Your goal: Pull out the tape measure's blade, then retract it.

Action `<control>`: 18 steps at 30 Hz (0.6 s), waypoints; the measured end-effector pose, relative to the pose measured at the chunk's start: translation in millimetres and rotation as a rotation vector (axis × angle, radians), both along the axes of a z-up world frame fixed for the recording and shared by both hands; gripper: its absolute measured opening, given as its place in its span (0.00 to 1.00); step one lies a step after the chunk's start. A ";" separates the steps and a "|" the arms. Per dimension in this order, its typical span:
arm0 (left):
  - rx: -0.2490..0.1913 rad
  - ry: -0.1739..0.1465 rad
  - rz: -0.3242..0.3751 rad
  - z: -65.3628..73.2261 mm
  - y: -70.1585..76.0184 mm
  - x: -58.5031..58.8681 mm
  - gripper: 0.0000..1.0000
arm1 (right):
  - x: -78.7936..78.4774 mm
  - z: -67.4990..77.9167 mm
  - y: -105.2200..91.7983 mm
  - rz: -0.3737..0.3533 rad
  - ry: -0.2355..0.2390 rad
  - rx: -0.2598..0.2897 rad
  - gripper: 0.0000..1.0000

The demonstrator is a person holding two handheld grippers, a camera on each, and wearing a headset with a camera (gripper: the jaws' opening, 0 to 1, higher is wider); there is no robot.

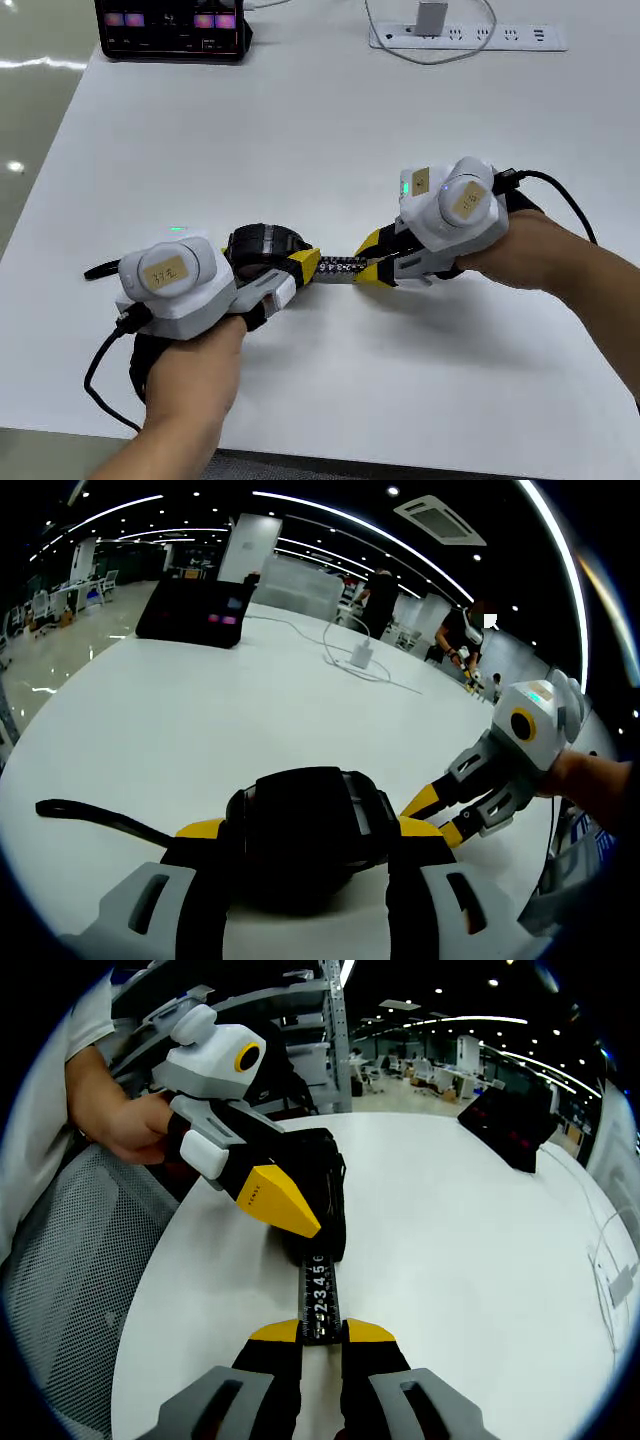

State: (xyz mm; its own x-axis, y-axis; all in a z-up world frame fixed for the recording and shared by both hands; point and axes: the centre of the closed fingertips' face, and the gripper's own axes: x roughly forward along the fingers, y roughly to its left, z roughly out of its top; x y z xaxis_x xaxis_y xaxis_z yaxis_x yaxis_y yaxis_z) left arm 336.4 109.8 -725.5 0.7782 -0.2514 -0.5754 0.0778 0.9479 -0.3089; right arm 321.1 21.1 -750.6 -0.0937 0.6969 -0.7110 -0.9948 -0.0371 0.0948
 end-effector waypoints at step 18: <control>0.001 0.001 -0.001 0.0 -0.4 -0.3 0.59 | -2.4 -0.7 21.2 0.001 -0.004 0.027 0.11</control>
